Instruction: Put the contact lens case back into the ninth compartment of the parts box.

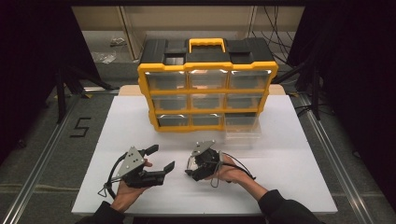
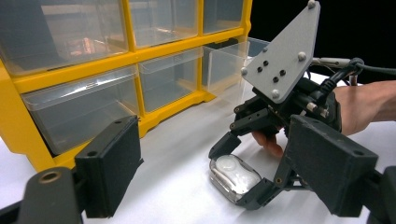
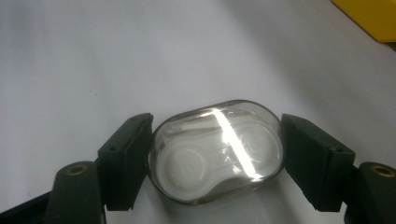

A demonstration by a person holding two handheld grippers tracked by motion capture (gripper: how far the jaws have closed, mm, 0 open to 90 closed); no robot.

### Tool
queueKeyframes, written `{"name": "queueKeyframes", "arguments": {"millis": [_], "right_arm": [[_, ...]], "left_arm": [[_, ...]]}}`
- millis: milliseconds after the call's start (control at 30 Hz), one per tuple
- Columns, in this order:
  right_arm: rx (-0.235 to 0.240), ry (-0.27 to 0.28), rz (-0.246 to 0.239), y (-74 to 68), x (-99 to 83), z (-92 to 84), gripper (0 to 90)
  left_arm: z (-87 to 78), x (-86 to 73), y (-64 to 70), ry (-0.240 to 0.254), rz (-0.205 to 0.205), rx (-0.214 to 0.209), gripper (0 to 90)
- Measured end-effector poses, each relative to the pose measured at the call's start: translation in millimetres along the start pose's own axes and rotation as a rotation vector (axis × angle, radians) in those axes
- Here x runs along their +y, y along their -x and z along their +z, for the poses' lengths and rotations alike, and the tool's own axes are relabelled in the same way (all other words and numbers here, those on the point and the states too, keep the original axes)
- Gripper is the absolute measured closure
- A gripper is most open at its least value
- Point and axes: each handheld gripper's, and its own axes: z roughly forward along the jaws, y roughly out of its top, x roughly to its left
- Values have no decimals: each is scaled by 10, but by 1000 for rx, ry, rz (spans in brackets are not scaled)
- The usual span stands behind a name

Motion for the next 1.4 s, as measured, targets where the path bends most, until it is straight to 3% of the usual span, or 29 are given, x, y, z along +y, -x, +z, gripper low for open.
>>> {"name": "queueKeyframes", "arguments": {"millis": [800, 1400], "right_arm": [[-33, 44, 65, 135, 48, -241, 282], [-70, 110, 97, 219, 125, -498, 283]], "left_arm": [[-2, 2, 1, 2, -4, -1, 172], [-3, 4, -2, 3, -5, 0, 173]]}}
